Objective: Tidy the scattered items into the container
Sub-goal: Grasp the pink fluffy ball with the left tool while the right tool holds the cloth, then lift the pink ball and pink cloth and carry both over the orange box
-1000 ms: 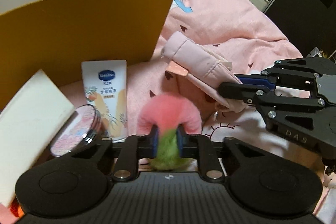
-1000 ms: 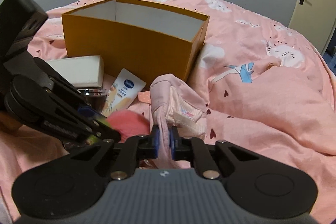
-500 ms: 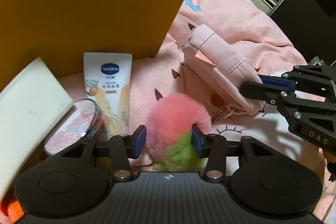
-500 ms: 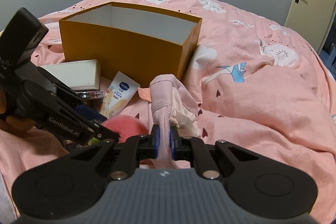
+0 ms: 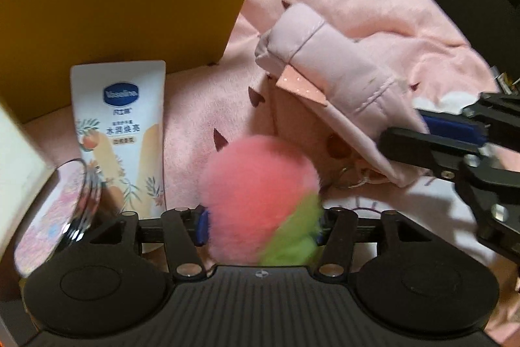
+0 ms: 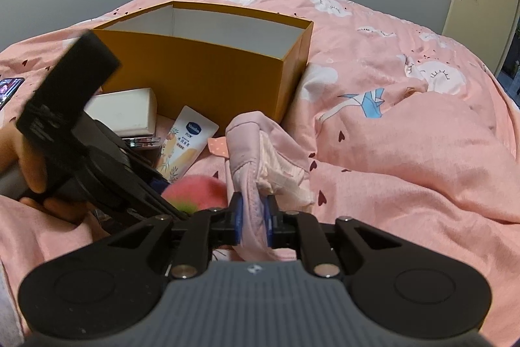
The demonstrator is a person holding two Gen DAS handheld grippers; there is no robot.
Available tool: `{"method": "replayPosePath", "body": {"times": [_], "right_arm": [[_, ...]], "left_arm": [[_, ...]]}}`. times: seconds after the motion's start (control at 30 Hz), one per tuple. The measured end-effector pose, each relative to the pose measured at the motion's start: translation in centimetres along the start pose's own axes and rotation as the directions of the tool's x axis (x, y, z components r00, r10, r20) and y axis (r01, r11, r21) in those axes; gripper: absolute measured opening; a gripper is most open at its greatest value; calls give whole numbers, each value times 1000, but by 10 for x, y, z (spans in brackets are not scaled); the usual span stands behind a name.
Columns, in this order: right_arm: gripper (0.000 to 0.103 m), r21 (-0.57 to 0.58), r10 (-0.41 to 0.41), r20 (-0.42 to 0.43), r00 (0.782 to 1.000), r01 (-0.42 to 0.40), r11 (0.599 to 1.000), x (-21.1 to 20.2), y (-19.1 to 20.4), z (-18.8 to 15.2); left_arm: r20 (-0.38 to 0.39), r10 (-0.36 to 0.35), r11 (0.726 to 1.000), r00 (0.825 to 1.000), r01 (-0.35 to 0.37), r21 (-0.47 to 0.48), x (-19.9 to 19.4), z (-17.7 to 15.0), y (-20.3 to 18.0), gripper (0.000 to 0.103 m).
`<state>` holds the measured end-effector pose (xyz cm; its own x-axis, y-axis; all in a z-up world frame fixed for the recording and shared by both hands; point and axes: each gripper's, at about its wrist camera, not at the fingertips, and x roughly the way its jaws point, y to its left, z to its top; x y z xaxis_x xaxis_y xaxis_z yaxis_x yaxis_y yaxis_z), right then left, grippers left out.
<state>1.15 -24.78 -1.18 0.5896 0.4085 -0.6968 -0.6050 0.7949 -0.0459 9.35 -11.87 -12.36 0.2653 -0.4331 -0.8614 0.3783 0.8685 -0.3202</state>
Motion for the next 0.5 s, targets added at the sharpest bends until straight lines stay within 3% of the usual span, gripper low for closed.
{"method": "replayPosePath", "body": {"times": [0.1,0.3,0.5], "right_arm": [[22,5,-3,-2,1000,3,1000,2,-1,-1],[34,-9,1,-19,1000,-1,1000,8,1,-2],[38,-53,15,-50,999,-18,998,13,9,-3]], "left_arm": [[-2,18,1000,1000,-18,2,3,0,-1,50],[52,29,1000,998,-29,4,-20,-9,-2,48],[119,47,999,992,-45,-21,-53,-18,2,48]]}}
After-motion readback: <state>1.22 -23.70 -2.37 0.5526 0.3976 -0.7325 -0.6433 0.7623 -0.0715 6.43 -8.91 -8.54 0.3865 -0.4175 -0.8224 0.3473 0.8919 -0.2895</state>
